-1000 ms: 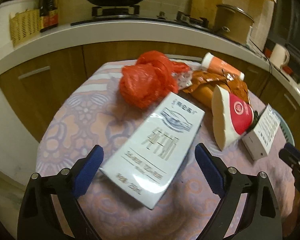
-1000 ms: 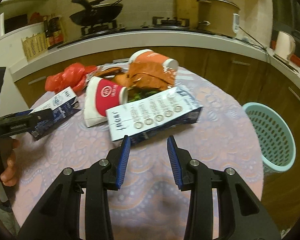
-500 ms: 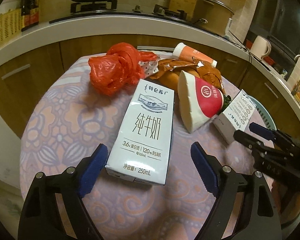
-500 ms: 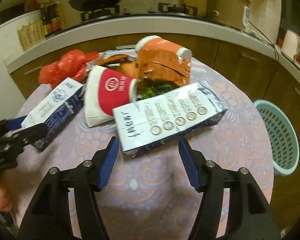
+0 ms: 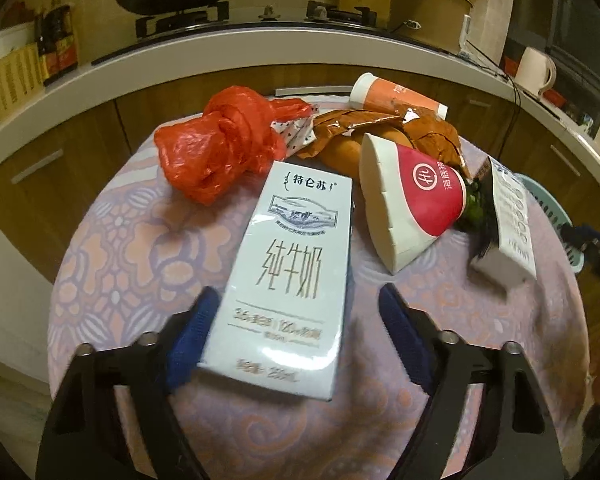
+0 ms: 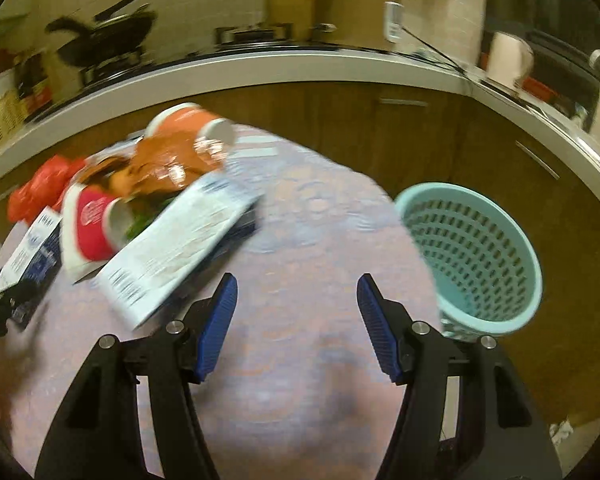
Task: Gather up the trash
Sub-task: 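Grasp the white milk carton with the right gripper while the left gripper grasps the other carton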
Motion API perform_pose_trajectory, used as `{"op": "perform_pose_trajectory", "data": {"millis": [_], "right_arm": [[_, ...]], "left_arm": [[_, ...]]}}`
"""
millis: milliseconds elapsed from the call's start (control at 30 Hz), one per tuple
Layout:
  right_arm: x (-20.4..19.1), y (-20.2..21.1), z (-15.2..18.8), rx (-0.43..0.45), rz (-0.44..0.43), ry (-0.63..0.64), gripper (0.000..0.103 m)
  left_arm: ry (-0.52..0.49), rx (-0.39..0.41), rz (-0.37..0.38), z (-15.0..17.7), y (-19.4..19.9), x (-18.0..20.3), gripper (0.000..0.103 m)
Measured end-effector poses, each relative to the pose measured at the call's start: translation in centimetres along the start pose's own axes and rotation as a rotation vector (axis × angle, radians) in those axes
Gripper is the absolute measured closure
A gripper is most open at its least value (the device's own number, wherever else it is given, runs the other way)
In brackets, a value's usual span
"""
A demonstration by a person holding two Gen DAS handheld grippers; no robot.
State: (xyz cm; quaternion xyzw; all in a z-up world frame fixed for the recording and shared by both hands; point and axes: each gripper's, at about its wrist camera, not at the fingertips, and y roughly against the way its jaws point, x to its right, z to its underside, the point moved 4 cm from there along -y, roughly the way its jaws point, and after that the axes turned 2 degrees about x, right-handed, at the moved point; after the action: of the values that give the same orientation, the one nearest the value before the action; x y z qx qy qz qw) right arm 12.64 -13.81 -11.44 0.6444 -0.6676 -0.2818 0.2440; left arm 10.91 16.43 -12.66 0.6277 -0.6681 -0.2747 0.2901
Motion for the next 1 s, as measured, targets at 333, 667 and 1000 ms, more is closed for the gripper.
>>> {"op": "perform_pose_trajectory", "data": {"millis": [333, 667, 1000], "right_arm": [[-7.6, 0.2, 0.8, -0.044, -0.162, -0.058, 0.014], [-9.2, -3.8, 1.0, -0.146, -0.059, -0.284, 0.012], [-8.9, -4.4, 0.8, -0.163, -0.074, -0.205, 0.048]], "left_arm": [[0.068, 0.071, -0.038, 0.5, 0.4, -0.3, 0.042], [0.026, 0.099, -0.064, 0.9, 0.9, 0.2, 0.043], [0.04, 0.11, -0.038, 0.9, 1.3, -0.1, 0.044]]}}
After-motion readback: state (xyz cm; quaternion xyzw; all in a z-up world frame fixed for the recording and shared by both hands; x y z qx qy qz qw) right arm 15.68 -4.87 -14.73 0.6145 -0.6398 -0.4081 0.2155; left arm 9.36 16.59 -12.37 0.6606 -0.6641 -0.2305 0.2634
